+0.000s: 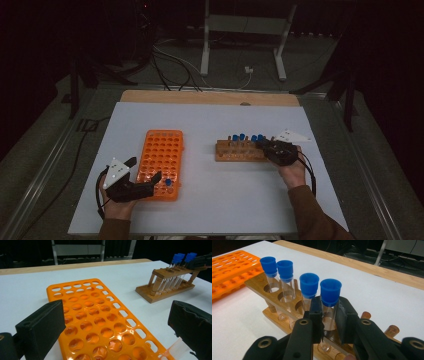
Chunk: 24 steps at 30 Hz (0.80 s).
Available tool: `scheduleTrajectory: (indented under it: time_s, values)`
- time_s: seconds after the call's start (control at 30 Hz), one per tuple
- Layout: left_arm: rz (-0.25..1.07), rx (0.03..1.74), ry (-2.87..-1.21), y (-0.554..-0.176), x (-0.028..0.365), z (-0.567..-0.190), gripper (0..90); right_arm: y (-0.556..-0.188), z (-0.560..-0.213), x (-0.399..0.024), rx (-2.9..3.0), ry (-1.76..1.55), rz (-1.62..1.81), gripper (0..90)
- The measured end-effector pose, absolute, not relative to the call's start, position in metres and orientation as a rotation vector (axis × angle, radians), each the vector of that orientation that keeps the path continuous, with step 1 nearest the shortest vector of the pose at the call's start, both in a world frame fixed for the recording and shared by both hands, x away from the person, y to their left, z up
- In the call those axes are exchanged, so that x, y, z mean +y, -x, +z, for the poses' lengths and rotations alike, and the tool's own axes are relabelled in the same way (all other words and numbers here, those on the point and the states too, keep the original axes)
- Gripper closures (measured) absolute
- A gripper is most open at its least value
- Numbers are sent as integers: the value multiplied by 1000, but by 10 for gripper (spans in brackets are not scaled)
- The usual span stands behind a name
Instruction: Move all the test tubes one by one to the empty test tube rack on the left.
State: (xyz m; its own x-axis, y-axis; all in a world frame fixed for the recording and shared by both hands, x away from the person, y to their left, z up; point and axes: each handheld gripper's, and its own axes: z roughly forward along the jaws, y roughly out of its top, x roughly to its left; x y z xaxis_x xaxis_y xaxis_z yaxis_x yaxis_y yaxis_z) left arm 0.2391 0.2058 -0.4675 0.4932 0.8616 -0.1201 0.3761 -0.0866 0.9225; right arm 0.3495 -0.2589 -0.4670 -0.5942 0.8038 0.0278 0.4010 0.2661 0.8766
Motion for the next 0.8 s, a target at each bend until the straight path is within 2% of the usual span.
scheduleTrajectory:
  time_s: [0.37,0.8]
  values:
    - [549,1059,-1674,-238,205,-464,13,-344,-457,-262,2070,-1077,1306,769]
    - [554,1037,-1680,-237,197,-449,9,-333,-426,-267,2015,-1022,1350,769]
